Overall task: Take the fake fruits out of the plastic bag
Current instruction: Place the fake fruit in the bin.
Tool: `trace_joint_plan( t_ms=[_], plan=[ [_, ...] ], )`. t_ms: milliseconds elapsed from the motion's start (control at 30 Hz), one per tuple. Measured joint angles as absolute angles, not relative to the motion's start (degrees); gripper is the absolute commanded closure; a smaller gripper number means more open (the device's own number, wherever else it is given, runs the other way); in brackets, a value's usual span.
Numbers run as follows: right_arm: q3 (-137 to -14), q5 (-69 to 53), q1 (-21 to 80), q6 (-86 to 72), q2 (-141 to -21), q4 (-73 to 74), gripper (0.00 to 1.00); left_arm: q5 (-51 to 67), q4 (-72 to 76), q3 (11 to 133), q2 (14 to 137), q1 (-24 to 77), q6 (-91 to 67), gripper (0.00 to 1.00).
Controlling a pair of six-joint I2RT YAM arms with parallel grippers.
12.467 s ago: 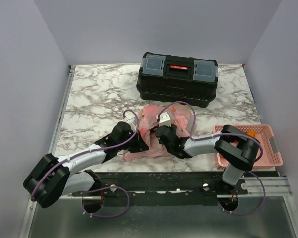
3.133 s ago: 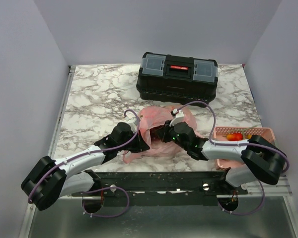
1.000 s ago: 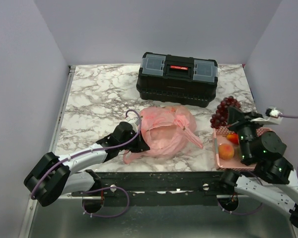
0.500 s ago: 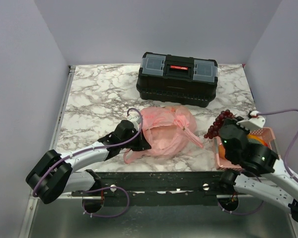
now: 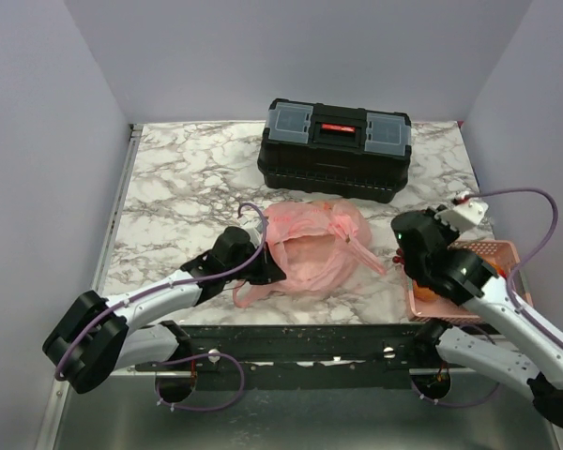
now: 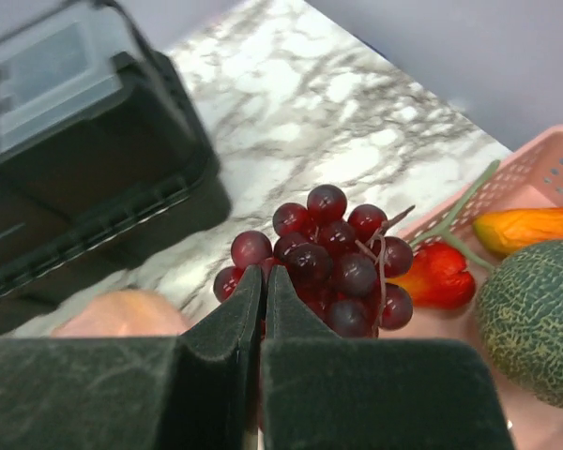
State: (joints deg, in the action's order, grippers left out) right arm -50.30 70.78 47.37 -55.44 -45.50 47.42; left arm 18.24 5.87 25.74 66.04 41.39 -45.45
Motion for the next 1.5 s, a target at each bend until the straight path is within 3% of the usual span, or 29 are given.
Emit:
trace_joint_plan(
  t_ms=[233, 300, 467, 800, 1133, 1500],
  plan=[
    [-50.76, 46.83, 12.40, -39.29, -57.01, 33.10, 0.99, 18.24, 5.93, 25.30, 65.45, 41.36, -45.47, 1.00],
    [-50.54, 42.50, 8.97, -37.52, -56.29, 32.58, 0.99, 18.24, 5.98, 24.88, 64.60, 41.39, -45.47, 1.00],
    [-50.78, 37.21, 8.56, -36.05, -48.73, 32.38, 0.99, 18.24, 5.98, 24.67, 63.99, 41.39, -45.43, 1.00],
    [-52.18, 37.95, 8.51, -39.42, -36.86, 39.97, 0.99, 18.31, 6.00, 24.69, 65.60, 41.39, -45.21, 1.00],
    [-51.37, 37.34, 8.51, -43.64, -36.64, 43.40, 0.99, 18.59, 6.02, 24.69, 66.78, 41.39, -45.10, 1.00],
    [-37.98, 36.29, 8.51, -57.74, -34.35, 44.42, 0.95, 18.68, 5.96, 24.84, 66.81, 41.39, -44.97, 1.00]
  ],
)
